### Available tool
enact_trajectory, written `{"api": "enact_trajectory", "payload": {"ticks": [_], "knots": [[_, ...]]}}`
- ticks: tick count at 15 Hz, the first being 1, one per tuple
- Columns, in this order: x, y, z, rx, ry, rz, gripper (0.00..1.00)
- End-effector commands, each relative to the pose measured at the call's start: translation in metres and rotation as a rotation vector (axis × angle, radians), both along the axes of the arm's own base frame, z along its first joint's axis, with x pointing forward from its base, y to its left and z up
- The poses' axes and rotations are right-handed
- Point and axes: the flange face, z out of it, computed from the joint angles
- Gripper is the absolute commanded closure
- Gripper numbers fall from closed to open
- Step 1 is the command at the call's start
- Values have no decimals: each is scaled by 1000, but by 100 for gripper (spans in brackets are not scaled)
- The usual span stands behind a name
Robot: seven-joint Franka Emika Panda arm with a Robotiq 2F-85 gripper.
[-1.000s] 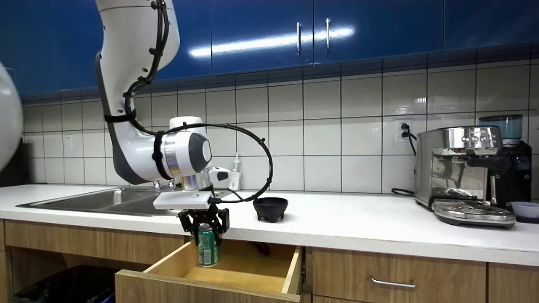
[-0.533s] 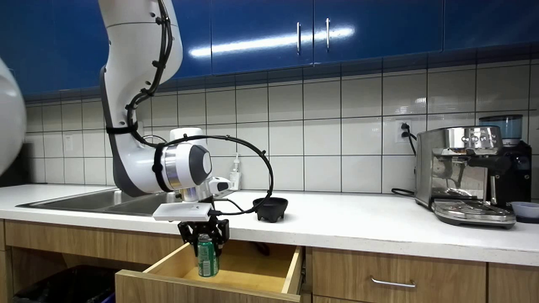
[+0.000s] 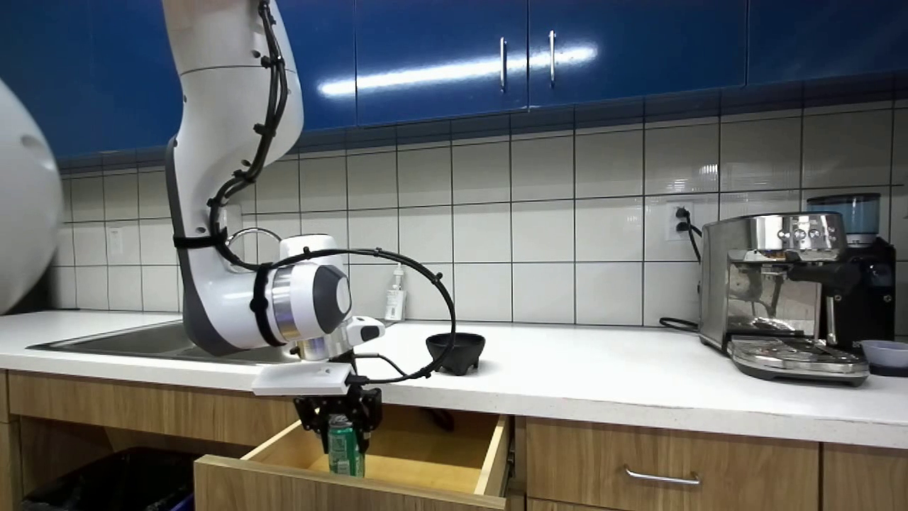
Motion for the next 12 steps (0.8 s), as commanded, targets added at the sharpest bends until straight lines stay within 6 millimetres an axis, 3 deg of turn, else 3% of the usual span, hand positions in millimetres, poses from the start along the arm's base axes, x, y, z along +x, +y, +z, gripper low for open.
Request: {"api": "enact_trajectory", "payload": {"ticks": [1,12], "knots": [[5,4,-5,4,-13,-19,62],[16,-1,-15,-10,-28,-58,62]]}}
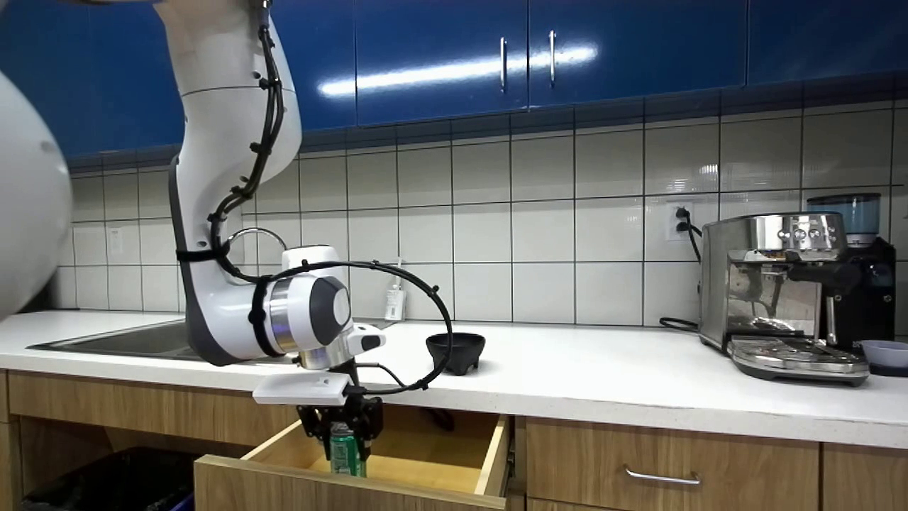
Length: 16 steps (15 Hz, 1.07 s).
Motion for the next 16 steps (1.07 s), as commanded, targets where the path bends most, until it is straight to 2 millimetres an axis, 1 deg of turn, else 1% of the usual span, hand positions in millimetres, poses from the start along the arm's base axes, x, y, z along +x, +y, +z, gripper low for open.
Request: {"api": "enact_trajectory", "payload": {"ticks": [1,10,11,13,14,16], "knots": [[10,-5,1,-13,-31,-16,62],[16,-10,-1,-19,-27,-29,62],[16,-10,-1,-19,-25,-29,17],[16,-11,0,-15,-22,-33,4],[16,-11,1,-15,-23,-34,1],[17,-11,3,-15,-24,-34,0]]}}
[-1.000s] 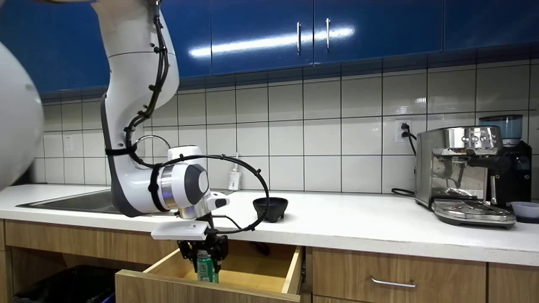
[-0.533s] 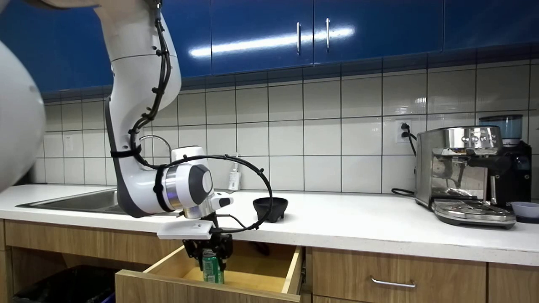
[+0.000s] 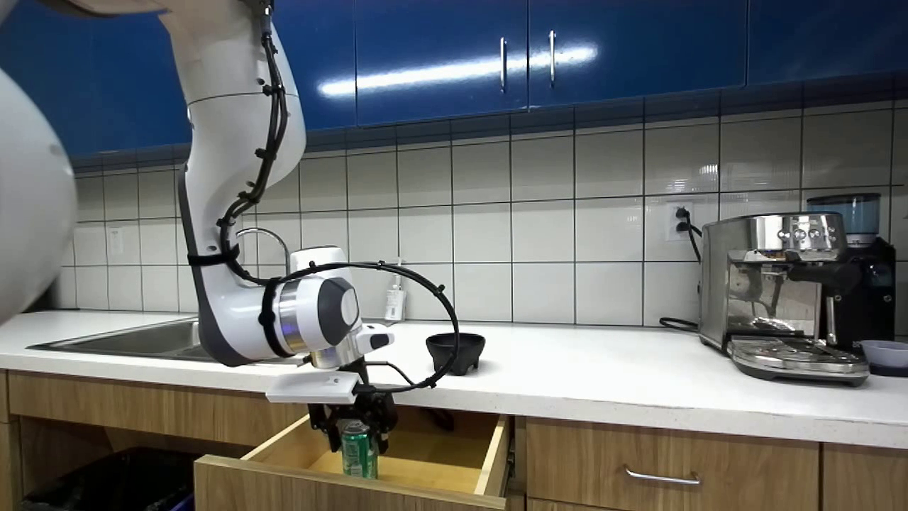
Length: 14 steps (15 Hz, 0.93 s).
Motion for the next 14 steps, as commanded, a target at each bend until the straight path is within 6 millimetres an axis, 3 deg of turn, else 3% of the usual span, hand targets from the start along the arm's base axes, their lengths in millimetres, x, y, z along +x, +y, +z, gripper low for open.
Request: {"api": "enact_trajectory", "payload": {"ticks": [1,8,14], "knots": [[5,-1,5,1,-7,-6,0],[6,-11,24,5,-18,-27,0],[1,-3,45,26,-49,1,0]]}}
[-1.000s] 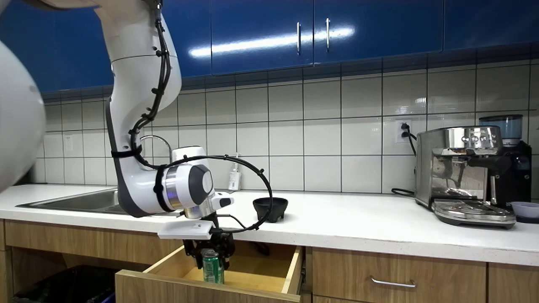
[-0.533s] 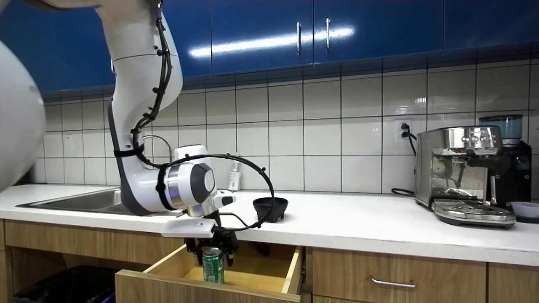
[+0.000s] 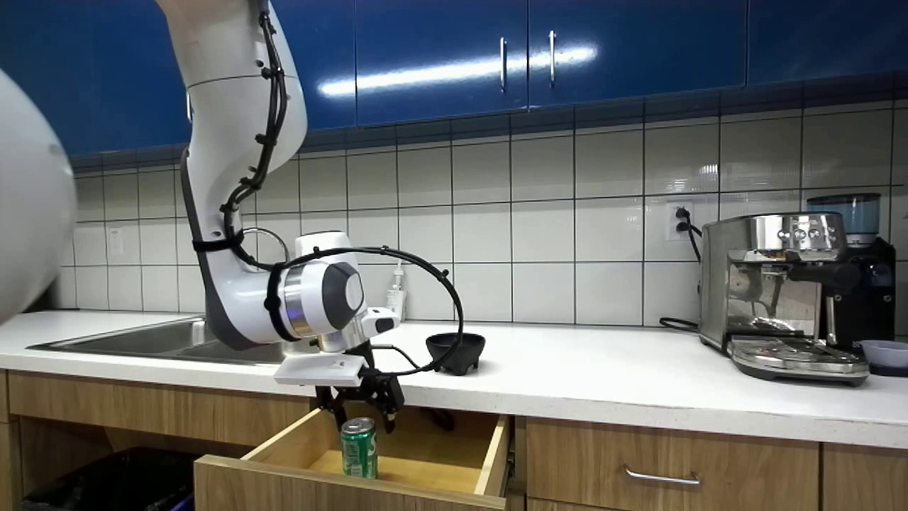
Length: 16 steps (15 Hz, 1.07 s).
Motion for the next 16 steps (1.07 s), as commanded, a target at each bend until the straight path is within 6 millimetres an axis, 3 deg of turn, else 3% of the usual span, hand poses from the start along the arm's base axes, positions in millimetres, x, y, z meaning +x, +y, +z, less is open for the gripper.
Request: {"api": "enact_trajectory", "payload": {"ticks": [1,16], "knots": [[-10,3,23,17,-8,19,0],[-41,-3,85,40,37,-18,0]]}}
